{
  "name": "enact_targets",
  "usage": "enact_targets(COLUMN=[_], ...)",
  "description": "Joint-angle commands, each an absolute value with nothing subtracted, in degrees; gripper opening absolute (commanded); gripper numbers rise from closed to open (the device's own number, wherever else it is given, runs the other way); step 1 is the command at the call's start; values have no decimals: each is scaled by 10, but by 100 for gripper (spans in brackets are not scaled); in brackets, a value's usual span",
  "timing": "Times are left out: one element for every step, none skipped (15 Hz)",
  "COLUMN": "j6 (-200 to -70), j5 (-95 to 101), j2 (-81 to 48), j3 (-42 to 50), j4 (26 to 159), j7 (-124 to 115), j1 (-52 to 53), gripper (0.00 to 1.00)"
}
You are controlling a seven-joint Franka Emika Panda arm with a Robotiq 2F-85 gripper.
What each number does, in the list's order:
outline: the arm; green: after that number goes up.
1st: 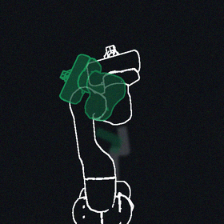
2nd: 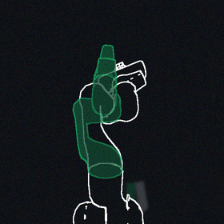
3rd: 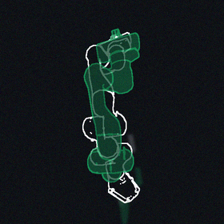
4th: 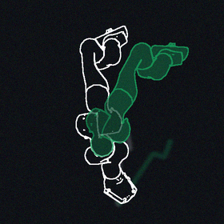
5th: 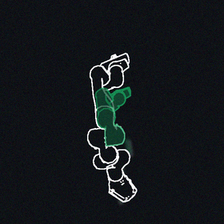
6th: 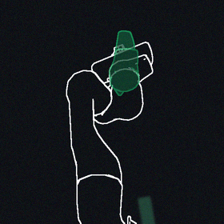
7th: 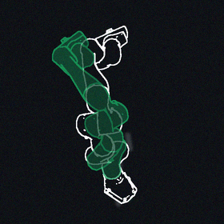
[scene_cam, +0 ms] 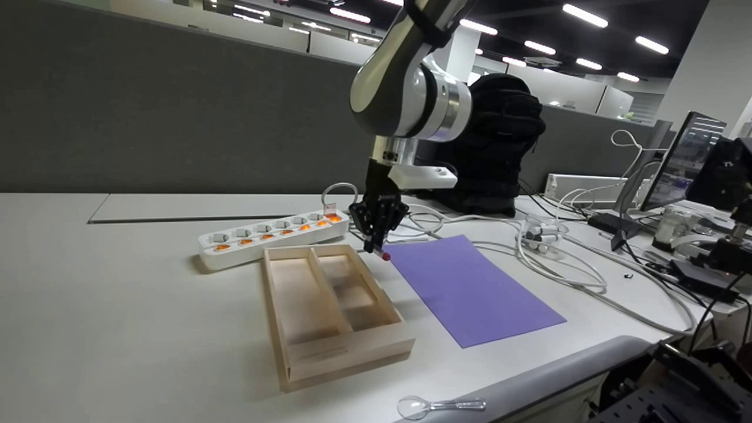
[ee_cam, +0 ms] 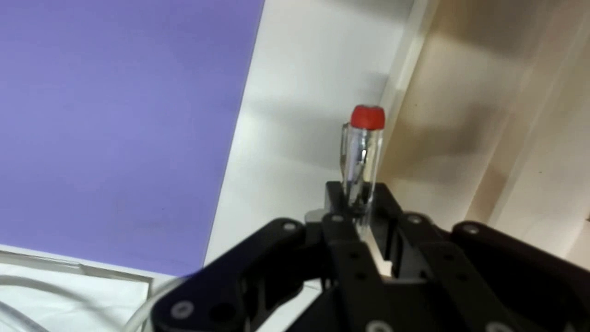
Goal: Put the screwdriver on the tray
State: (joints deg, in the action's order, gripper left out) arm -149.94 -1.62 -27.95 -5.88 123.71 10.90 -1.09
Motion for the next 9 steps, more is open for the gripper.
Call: enact_targets(j6=[-1510, -1517, -1524, -1535, -1549, -1565, -1578, -1592, -1603], j5=[-14, -19, -21, -23, -25, -30, -32, -33, -35], j2=[-279, -284, -289, -294, -298, -303, -308, -313, -318], j3=[-64, -64, -64, -62, -60, -59, -56, -54, -53], j4=[1238, 1236, 1234, 1233, 1233, 1233, 1232, 1232, 1232], j7=[119, 113, 107, 98, 91, 79, 67, 55, 42], j1=[-9, -8, -6, -4, -2, 0, 4, 7, 9], gripper=[5, 5, 5, 5, 5, 5, 5, 5, 5])
